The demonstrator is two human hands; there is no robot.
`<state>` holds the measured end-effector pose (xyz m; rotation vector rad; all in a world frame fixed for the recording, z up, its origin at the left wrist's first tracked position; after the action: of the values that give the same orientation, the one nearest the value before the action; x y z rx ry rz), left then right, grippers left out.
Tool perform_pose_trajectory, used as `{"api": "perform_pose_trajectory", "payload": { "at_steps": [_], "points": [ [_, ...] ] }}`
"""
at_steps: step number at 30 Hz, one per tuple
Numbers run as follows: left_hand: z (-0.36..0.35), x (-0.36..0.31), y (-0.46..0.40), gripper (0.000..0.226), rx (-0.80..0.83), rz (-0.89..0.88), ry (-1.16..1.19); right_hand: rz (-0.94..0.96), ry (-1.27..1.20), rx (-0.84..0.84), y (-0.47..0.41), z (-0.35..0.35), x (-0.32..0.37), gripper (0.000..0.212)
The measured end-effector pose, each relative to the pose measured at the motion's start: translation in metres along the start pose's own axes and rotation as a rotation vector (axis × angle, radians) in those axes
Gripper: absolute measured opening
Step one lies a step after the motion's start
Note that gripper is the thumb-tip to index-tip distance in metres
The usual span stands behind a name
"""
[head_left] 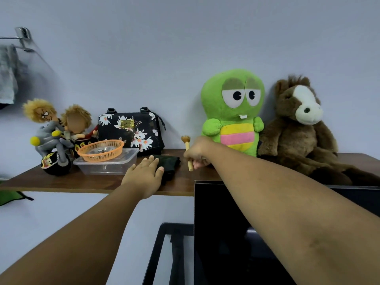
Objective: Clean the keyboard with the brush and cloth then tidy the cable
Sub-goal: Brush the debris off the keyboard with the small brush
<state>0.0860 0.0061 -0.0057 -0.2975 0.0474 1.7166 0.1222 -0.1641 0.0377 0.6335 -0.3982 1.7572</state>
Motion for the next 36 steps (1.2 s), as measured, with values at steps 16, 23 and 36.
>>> {"api": "perform_pose_trajectory", "payload": {
  "at_steps": [16,23,36],
  "points": [
    [0.069,-0.101,0.105,0.066,-0.443,-0.173,0.169,0.412,-0.38,-0.603,0.175,0.104,-0.037,0.015],
    [0.018,-0.147,0.194,0.057,-0.471,-0.216,0.218,0.419,-0.358,-0.575,0.265,0.085,-0.117,0.018],
    [-0.172,-0.145,0.302,0.059,-0.122,-0.105,0.206,0.17,-0.339,-0.323,0.327,-0.056,-0.283,0.013]
  ]
}}
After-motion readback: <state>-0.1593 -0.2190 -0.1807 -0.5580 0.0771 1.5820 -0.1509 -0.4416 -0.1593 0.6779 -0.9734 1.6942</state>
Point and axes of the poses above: each hand's wrist, its own y-axis away from the middle knuckle, its own z-axis out of the back of the hand, x = y × z, the point moved 8 cm from there along -y, towards the middle knuckle, and after that the axes turned 15 degrees about z, right-handed, at the moved point
